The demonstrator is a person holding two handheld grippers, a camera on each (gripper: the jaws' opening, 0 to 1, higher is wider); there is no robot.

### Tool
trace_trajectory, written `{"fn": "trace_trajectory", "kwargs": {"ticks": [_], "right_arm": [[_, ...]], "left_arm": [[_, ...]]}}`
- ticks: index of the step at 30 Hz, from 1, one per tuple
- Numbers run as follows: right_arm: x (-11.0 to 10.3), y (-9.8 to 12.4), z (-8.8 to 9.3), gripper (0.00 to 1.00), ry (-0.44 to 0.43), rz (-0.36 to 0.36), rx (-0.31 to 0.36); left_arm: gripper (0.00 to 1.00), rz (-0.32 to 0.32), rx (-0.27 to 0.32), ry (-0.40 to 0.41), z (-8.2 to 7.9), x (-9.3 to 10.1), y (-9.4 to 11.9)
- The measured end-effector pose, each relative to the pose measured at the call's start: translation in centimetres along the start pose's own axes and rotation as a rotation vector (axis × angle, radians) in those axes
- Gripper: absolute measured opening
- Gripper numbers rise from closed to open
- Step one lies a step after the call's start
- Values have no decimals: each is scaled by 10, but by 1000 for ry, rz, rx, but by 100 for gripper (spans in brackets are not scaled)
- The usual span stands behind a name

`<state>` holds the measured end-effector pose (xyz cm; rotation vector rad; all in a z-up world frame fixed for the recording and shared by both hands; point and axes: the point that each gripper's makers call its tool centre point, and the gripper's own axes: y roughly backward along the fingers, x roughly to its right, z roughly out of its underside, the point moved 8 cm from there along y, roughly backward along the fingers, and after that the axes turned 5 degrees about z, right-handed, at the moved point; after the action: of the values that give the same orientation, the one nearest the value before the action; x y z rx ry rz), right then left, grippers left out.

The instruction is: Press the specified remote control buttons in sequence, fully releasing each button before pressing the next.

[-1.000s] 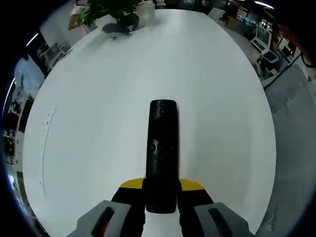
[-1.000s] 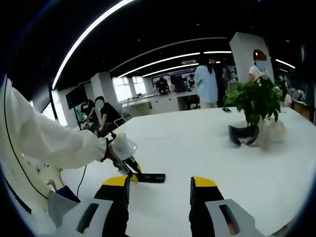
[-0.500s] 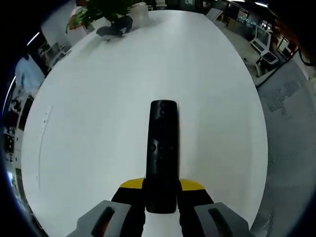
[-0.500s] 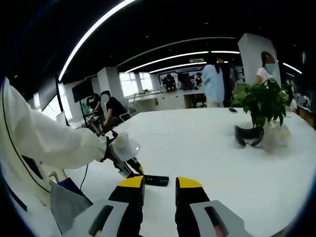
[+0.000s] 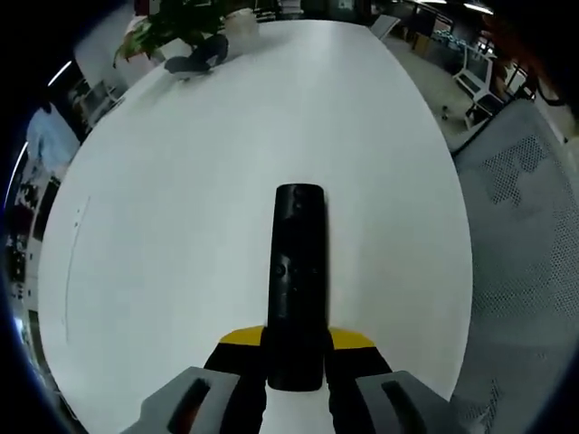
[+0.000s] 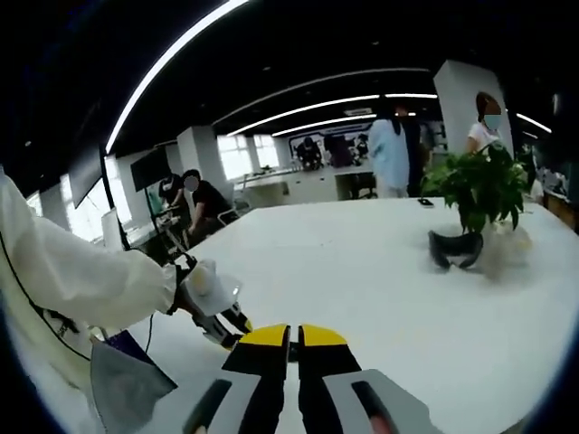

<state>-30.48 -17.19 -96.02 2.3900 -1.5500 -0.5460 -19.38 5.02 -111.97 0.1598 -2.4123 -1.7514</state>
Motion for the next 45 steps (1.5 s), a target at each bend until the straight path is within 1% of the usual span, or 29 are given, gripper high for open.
{"fn": "trace_trajectory", "kwargs": {"ticks": [2,10,16,19,20,21,23,27,28,34,35,37,39,40,41,43,44,45], "right_arm": [[2,-2,-2,0,-10,-2,11],[1,-13,-6,0,-28,-35,-15],[-2,-28,-1,0,-35,-51,-92],[-6,-34,1,0,-33,-81,-123],[-9,-37,3,0,-33,-108,-147],[-9,-39,3,0,-29,-109,-147],[-11,-44,7,0,-9,-117,-175],[-13,-56,14,0,15,-111,-241],[-14,-60,18,0,12,-112,-273],[-25,-81,36,0,42,-148,-390],[-25,-83,37,0,43,-150,-393],[-29,-91,45,0,48,-153,-451],[-30,-100,53,0,61,-158,-507],[-30,-104,56,0,65,-159,-524],[-30,-108,61,0,71,-157,-564],[-32,-114,68,0,75,-170,-613],[-32,-118,74,0,73,-172,-652],[-32,-119,76,0,77,-173,-660]], "left_arm": [[24,3,3,-2,1,5,0],[24,-1,3,17,3,27,-2],[24,2,16,26,5,38,-2],[24,6,15,20,6,45,-2],[24,4,15,19,6,47,-2],[24,1,18,27,6,49,-2],[24,-4,29,40,8,51,-2],[24,-4,49,51,10,55,-2],[24,-4,54,54,10,57,-2],[24,0,76,54,12,62,-2],[24,-1,77,54,12,62,-2],[24,-4,88,57,13,63,-2],[24,1,113,58,15,62,-2],[23,6,126,62,17,61,-1],[23,7,130,59,17,61,-1],[23,2,135,53,17,62,-2],[23,1,137,54,16,63,-2],[23,1,138,53,17,63,-2]]}}
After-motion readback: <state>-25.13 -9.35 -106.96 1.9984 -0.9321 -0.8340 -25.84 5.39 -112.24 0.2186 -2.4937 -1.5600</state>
